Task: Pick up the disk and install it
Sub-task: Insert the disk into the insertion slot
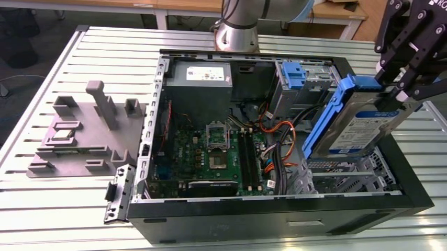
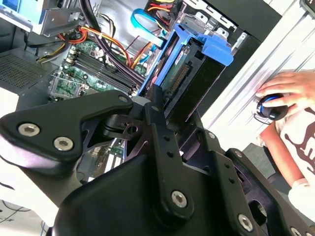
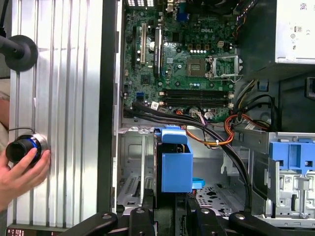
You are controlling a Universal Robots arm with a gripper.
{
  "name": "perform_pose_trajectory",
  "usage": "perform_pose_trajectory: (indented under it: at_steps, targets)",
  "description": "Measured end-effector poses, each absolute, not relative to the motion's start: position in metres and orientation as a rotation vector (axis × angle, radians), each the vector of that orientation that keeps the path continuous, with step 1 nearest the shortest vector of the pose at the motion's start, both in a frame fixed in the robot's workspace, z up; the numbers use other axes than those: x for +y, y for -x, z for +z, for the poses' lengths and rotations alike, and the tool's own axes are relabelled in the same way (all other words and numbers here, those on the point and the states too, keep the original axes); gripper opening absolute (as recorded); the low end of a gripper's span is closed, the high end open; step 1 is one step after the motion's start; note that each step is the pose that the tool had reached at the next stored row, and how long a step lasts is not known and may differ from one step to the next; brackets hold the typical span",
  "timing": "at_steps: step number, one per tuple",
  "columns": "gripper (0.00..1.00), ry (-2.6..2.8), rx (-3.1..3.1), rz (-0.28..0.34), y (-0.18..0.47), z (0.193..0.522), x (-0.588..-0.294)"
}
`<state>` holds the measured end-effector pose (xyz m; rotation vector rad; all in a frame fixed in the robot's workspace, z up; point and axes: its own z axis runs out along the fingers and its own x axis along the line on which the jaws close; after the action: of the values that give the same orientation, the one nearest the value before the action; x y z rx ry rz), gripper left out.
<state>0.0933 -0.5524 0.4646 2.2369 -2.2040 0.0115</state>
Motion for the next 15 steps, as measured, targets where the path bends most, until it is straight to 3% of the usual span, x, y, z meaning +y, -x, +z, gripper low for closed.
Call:
perform_pose_trajectory:
  at_steps: [15]
  targets:
    - [0.35, -2.237, -2.204, 0.011, -0.104, 0.456, -0.555]
